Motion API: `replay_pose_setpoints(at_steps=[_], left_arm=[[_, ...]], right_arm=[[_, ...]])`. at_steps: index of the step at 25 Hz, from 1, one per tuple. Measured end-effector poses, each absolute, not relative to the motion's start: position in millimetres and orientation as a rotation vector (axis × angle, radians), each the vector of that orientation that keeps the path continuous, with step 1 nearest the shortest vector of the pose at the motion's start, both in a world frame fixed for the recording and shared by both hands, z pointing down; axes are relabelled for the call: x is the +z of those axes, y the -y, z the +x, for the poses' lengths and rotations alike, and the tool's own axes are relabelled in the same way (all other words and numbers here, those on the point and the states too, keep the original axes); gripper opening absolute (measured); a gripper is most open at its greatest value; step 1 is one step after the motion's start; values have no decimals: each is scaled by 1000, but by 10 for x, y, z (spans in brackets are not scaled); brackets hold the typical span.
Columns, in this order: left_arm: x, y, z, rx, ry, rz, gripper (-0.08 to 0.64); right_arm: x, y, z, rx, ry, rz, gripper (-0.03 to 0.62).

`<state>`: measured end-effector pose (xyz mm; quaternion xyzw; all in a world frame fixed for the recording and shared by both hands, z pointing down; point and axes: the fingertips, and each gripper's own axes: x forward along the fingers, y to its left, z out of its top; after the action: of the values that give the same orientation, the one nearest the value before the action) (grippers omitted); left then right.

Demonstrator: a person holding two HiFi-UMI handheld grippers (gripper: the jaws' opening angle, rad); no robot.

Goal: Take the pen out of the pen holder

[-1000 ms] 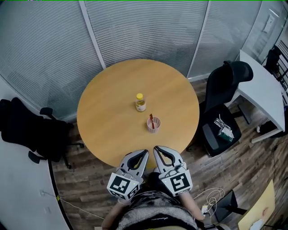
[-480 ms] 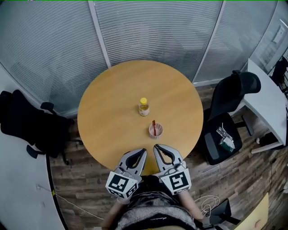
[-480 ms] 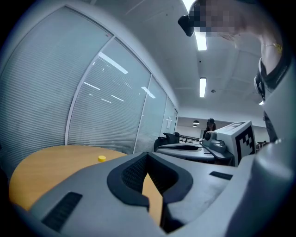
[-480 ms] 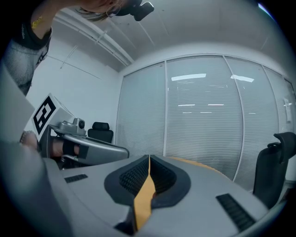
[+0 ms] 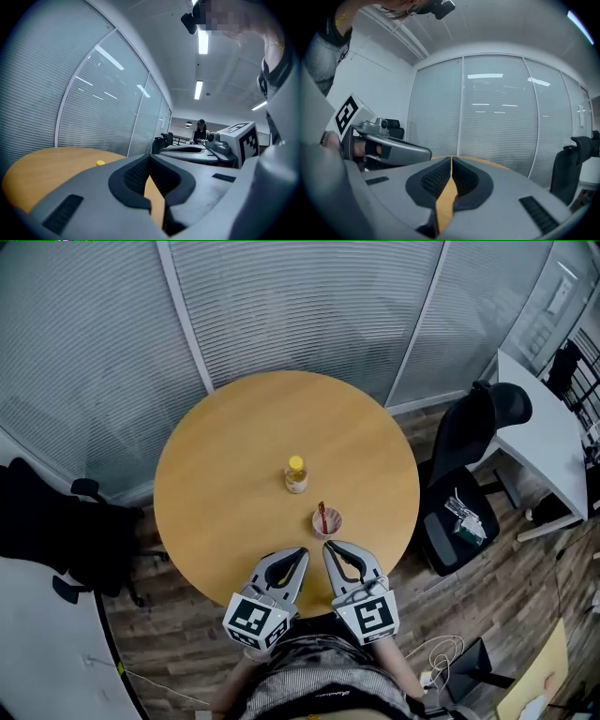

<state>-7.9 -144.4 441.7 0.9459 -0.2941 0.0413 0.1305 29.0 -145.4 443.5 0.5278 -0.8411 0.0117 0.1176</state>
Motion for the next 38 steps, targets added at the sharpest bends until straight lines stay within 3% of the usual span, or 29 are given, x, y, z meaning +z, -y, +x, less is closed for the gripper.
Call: replay_pose_setpoints(at_steps=[13,38], left_arm=[[4650,1557,-71,147,700,2752,3],[4790,1871,-42,193,1050,2557,3]], right_arm=[[4774,1789,325,137,2383,1646,23],[5584,2343,698,305,2423,1309,25]])
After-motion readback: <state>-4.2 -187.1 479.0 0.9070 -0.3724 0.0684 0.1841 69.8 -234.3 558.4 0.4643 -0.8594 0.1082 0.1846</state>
